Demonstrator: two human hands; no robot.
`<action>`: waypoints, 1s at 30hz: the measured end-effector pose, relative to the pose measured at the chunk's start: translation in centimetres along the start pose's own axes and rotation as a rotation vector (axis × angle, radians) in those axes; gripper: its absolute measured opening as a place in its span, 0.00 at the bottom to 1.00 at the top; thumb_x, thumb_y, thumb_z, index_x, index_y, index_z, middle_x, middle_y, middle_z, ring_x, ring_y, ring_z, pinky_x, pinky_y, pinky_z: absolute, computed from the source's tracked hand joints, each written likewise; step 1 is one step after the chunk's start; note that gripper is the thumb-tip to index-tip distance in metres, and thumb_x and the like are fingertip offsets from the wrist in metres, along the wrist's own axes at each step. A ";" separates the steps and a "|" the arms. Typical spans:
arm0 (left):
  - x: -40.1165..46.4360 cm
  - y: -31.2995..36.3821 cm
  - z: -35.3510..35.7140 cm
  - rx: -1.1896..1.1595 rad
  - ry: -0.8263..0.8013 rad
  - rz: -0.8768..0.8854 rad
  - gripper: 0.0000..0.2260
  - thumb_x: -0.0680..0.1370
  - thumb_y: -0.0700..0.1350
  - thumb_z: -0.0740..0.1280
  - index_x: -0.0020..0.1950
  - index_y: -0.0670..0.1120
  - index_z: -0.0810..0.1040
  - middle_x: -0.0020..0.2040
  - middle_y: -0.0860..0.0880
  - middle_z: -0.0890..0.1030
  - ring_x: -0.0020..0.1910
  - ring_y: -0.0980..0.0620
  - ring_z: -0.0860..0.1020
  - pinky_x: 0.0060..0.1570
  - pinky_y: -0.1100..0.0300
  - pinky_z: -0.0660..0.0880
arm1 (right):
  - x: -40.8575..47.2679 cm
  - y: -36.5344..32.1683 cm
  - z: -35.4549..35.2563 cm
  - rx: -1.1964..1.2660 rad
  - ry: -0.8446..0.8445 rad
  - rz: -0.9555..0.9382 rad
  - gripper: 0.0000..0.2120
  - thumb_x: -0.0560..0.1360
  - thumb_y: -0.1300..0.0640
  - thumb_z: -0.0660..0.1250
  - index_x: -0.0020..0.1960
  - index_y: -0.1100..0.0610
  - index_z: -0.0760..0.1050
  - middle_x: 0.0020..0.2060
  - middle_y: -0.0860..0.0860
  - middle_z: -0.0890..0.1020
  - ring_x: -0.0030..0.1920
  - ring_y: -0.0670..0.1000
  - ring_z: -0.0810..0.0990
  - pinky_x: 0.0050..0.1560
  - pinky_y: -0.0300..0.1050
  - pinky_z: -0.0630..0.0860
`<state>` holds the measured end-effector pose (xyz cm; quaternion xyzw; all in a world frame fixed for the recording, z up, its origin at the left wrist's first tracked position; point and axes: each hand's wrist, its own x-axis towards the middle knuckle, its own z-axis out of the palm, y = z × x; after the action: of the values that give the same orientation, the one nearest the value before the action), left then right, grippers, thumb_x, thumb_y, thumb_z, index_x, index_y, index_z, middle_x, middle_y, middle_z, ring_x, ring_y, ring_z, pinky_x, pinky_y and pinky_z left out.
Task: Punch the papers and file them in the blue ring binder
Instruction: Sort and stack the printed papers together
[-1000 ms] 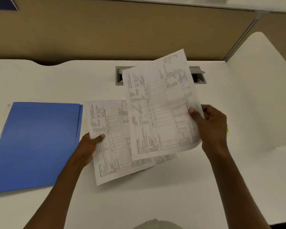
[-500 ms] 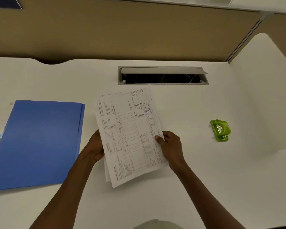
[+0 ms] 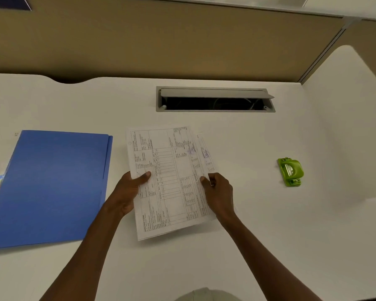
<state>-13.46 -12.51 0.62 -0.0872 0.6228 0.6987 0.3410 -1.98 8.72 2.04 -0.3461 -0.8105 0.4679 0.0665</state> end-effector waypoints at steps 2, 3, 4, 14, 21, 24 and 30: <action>-0.2 -0.1 -0.6 0.019 0.026 -0.001 0.11 0.78 0.43 0.66 0.60 0.51 0.78 0.55 0.46 0.84 0.53 0.42 0.82 0.47 0.47 0.80 | 0.7 0.8 -0.2 -0.146 0.022 -0.008 0.13 0.78 0.51 0.64 0.58 0.58 0.75 0.52 0.51 0.80 0.51 0.49 0.79 0.49 0.38 0.74; -0.3 -0.2 -0.9 0.027 0.039 0.001 0.12 0.78 0.43 0.66 0.61 0.51 0.77 0.55 0.47 0.84 0.53 0.43 0.82 0.47 0.48 0.80 | 1.0 1.4 -0.4 -0.240 0.021 -0.016 0.17 0.78 0.49 0.64 0.61 0.59 0.73 0.55 0.53 0.78 0.56 0.52 0.77 0.53 0.41 0.73; -0.3 -0.2 -1.3 0.031 0.048 0.002 0.12 0.79 0.42 0.65 0.61 0.51 0.77 0.54 0.48 0.84 0.53 0.44 0.83 0.47 0.48 0.80 | 1.2 1.8 -0.4 -0.328 0.003 -0.016 0.21 0.77 0.47 0.65 0.64 0.59 0.71 0.57 0.54 0.75 0.59 0.54 0.73 0.56 0.45 0.71; -0.8 -0.5 -4.3 0.048 0.131 0.001 0.15 0.78 0.41 0.66 0.65 0.47 0.76 0.55 0.45 0.83 0.51 0.43 0.83 0.44 0.49 0.80 | 2.4 1.5 0.7 -0.630 -0.038 0.057 0.36 0.64 0.43 0.77 0.59 0.63 0.66 0.56 0.60 0.73 0.58 0.59 0.70 0.55 0.53 0.72; -1.0 -0.8 -4.7 0.052 0.148 0.004 0.15 0.78 0.41 0.66 0.65 0.47 0.76 0.55 0.45 0.84 0.51 0.42 0.83 0.46 0.46 0.80 | 3.0 0.8 0.5 -0.690 -0.016 0.079 0.40 0.60 0.44 0.80 0.60 0.64 0.65 0.58 0.60 0.71 0.59 0.58 0.70 0.54 0.55 0.74; -0.9 -1.1 -4.8 0.050 0.140 0.010 0.15 0.78 0.41 0.65 0.66 0.46 0.75 0.56 0.44 0.83 0.52 0.42 0.82 0.47 0.46 0.79 | 3.3 0.6 0.3 -0.672 -0.061 0.142 0.41 0.61 0.46 0.80 0.63 0.64 0.63 0.59 0.60 0.73 0.62 0.59 0.71 0.56 0.58 0.72; -0.6 -0.8 -4.9 0.084 0.155 0.021 0.16 0.79 0.41 0.66 0.66 0.47 0.75 0.57 0.44 0.82 0.53 0.41 0.82 0.53 0.41 0.77 | 4.3 1.4 -1.3 -0.491 -0.104 0.195 0.31 0.61 0.46 0.80 0.55 0.61 0.72 0.53 0.55 0.80 0.56 0.58 0.78 0.52 0.51 0.77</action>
<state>-13.96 -17.27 -0.72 -0.1202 0.6770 0.6668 0.2874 -3.93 12.80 0.67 -0.4040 -0.8647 0.2789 -0.1065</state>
